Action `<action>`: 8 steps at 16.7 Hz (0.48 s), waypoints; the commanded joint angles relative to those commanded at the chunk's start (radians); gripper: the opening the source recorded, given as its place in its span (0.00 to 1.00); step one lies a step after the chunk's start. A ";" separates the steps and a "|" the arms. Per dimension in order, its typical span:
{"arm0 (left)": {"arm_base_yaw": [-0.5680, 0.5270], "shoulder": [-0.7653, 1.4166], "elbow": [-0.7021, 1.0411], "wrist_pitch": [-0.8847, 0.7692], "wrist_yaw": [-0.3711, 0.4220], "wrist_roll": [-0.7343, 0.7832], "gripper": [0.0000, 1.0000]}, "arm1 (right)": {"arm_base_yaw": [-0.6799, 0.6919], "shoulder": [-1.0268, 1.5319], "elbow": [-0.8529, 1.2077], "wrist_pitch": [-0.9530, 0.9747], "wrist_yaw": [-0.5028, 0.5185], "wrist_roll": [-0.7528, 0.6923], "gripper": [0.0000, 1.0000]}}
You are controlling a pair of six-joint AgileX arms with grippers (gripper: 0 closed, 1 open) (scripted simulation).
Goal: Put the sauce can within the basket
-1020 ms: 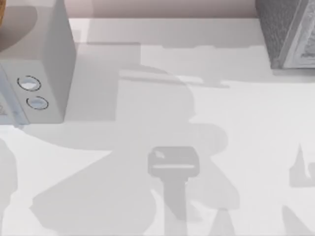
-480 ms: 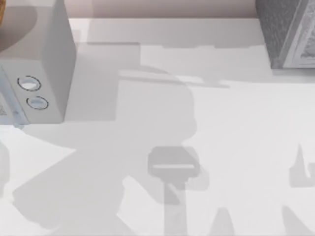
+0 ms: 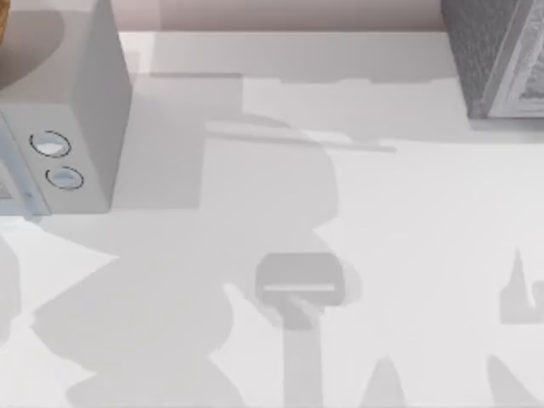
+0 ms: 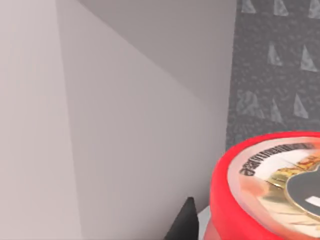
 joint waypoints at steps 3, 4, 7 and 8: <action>-0.025 -0.006 -0.037 0.087 -0.022 -0.056 0.00 | 0.000 0.000 0.000 0.000 0.000 0.000 1.00; -0.033 -0.007 -0.050 0.112 -0.030 -0.075 0.00 | 0.000 0.000 0.000 0.000 0.000 0.000 1.00; -0.054 -0.013 -0.087 0.208 -0.056 -0.127 0.00 | 0.000 0.000 0.000 0.000 0.000 0.000 1.00; -0.061 -0.015 -0.099 0.253 -0.065 -0.154 0.00 | 0.000 0.000 0.000 0.000 0.000 0.000 1.00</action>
